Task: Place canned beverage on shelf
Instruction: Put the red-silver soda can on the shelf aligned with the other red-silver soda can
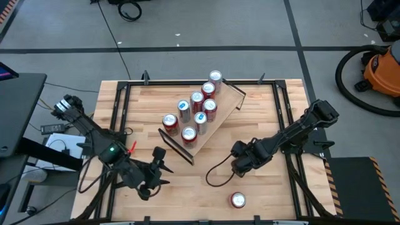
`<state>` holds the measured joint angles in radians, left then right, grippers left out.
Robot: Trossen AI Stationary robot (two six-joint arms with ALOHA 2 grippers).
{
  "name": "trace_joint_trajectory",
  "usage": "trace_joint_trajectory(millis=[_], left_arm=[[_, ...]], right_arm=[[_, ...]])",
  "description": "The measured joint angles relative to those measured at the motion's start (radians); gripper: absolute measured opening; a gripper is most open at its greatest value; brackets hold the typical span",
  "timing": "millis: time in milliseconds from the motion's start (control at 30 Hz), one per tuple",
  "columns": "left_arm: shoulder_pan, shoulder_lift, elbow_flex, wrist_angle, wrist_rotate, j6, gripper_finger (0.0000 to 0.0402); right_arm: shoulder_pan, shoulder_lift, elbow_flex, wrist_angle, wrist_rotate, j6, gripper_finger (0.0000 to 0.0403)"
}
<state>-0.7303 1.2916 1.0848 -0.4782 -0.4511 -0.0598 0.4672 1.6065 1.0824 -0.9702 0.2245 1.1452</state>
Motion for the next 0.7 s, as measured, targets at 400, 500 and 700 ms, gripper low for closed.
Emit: trace_joint_trajectory(millis=[400,500,700], left_arm=[[0.019,0.004,-0.128,0.329,-0.049,0.179,0.0192],[0.046,0.004,-0.128,0.415,-0.053,0.209,0.0192],[0.071,-0.028,-0.129,0.452,-0.072,0.195,0.0192]], right_arm=[[-0.065,-0.039,-0.002,-0.001,0.029,-0.171,0.0324],[-0.087,-0.039,-0.002,0.000,0.018,-0.206,0.0322],[-0.116,-0.055,-0.002,-0.025,0.006,-0.302,0.0321]])
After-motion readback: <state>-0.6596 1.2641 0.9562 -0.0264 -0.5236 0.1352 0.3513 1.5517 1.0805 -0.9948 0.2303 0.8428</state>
